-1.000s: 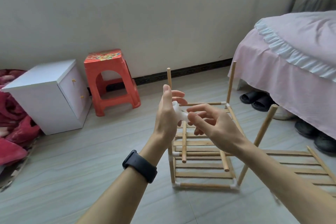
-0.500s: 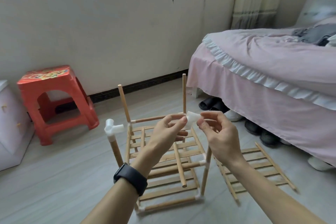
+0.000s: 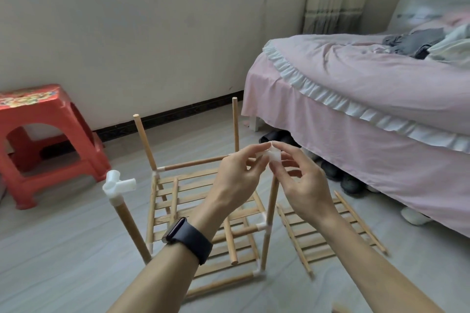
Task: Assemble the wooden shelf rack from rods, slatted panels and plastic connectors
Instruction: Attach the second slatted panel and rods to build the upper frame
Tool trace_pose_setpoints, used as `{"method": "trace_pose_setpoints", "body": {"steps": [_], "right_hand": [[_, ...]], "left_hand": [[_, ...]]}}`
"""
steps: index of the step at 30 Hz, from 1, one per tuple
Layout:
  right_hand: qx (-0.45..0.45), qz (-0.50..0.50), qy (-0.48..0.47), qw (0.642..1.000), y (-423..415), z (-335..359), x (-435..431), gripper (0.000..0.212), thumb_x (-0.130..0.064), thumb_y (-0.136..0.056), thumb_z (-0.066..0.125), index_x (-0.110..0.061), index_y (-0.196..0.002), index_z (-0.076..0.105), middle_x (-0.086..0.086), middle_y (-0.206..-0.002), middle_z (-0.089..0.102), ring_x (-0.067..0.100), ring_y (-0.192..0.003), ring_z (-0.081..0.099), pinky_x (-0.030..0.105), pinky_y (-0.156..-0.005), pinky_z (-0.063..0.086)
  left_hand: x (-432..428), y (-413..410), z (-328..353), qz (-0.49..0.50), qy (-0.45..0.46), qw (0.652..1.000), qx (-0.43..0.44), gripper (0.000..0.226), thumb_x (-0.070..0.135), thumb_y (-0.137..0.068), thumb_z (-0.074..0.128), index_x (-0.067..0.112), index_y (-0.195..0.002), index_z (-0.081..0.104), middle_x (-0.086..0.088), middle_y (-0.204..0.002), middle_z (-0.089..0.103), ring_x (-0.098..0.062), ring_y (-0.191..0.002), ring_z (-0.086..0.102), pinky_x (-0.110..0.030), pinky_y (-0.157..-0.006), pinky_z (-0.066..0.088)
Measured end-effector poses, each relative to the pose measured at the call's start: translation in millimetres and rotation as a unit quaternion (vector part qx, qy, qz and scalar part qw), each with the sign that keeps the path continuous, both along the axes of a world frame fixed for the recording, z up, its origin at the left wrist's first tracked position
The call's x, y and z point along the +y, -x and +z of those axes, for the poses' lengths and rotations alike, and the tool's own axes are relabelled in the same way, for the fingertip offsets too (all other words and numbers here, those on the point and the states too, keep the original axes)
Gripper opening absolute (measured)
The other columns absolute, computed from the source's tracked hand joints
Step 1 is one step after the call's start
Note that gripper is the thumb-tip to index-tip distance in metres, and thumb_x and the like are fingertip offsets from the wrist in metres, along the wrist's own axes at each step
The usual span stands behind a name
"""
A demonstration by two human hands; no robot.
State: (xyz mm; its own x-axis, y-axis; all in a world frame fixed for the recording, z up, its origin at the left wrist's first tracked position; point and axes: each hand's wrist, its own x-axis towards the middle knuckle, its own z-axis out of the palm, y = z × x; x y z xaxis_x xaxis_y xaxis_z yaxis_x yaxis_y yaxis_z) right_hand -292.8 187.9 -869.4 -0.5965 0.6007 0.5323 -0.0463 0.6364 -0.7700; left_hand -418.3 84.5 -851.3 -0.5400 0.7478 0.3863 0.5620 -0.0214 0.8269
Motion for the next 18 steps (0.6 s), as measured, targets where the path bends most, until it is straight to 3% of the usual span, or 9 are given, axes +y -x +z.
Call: {"method": "trace_pose_setpoints", "body": {"steps": [4, 8, 12, 15, 18], "right_hand": [[-0.003, -0.041, -0.054, 0.998, 3.8, -3.7, 14.3, 0.031, -0.026, -0.100, 0.065, -0.030, -0.130, 0.063, -0.017, -0.107, 0.070, 0.000, -0.100, 0.066, 0.009, -0.082, 0.048], [0.021, -0.053, -0.012, 0.998, 9.9, -11.5, 24.8, 0.031, -0.021, -0.100, 0.065, -0.028, -0.131, 0.062, -0.018, -0.105, 0.070, -0.005, -0.099, 0.065, 0.003, -0.081, 0.045], [0.044, -0.048, 0.004, 0.998, 16.1, -17.2, 26.7, 0.032, -0.017, -0.100, 0.065, -0.026, -0.130, 0.063, -0.016, -0.106, 0.070, -0.006, -0.098, 0.067, 0.006, -0.081, 0.049], [0.041, -0.049, -0.013, 0.998, 21.1, -22.5, 25.0, 0.031, -0.014, -0.100, 0.064, -0.023, -0.129, 0.063, -0.014, -0.104, 0.070, -0.003, -0.096, 0.068, 0.010, -0.080, 0.052], [0.025, -0.056, -0.039, 0.997, 19.8, -28.3, 28.3, 0.030, -0.013, -0.100, 0.063, -0.020, -0.129, 0.062, -0.008, -0.103, 0.070, -0.002, -0.094, 0.068, 0.009, -0.079, 0.051]], "left_hand": [[9.8, 0.9, -3.5, -0.007, -0.018, 0.999, -0.031, 0.025, 0.033, -0.097, 0.065, 0.032, -0.123, 0.064, 0.015, -0.110, 0.070, -0.006, -0.093, 0.070, -0.028, -0.081, 0.059], [16.9, 6.8, -9.7, 0.011, -0.029, 0.998, -0.049, 0.013, 0.037, -0.097, 0.065, 0.042, -0.108, 0.062, 0.017, -0.101, 0.071, 0.000, -0.090, 0.069, -0.021, -0.078, 0.058], [24.2, 10.7, -25.9, 0.001, 0.024, 0.998, -0.055, 0.018, 0.039, -0.094, 0.069, 0.044, -0.110, 0.061, 0.018, -0.102, 0.072, 0.006, -0.091, 0.068, -0.021, -0.077, 0.059], [30.4, 10.7, -40.1, -0.022, 0.079, 0.996, -0.042, 0.026, 0.034, -0.095, 0.067, 0.034, -0.121, 0.068, 0.020, -0.106, 0.073, 0.007, -0.094, 0.068, -0.027, -0.086, 0.060], [37.1, 7.0, -49.5, -0.036, 0.096, 0.995, -0.019, 0.022, 0.031, -0.096, 0.066, 0.038, -0.116, 0.072, 0.024, -0.103, 0.074, 0.006, -0.094, 0.069, -0.028, -0.089, 0.058]]}}
